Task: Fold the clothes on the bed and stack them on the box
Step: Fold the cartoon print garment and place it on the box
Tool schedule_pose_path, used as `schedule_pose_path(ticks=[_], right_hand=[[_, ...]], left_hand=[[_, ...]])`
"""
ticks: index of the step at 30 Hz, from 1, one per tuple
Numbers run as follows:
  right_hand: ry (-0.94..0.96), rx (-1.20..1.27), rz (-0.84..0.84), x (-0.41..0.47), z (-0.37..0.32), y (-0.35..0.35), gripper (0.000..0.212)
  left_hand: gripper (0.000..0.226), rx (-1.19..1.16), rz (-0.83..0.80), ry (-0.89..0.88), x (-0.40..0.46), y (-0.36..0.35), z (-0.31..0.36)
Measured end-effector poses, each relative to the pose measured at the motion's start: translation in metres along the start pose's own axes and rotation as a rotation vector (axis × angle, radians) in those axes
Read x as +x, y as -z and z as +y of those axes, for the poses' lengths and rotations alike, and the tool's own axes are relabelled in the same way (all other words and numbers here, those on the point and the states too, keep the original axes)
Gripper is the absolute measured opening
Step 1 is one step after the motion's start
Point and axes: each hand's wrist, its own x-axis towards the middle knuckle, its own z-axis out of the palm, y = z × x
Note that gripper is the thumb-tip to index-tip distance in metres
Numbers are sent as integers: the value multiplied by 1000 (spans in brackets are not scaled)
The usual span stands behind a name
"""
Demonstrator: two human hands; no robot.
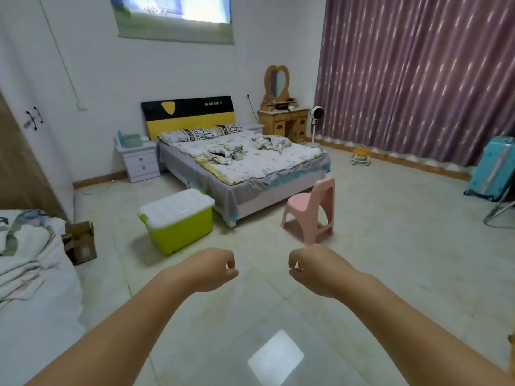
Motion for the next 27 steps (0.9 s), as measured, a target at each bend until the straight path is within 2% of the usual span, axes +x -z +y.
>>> schedule_pose_path(ticks=[8, 27], right_hand=[[21, -2, -21, 86, 25, 12, 29], [-12, -21, 19, 367, 26, 59, 29]], left_hand=[[28, -3, 16, 17, 81, 27, -17], [25, 28, 46, -35, 320, 133, -135]])
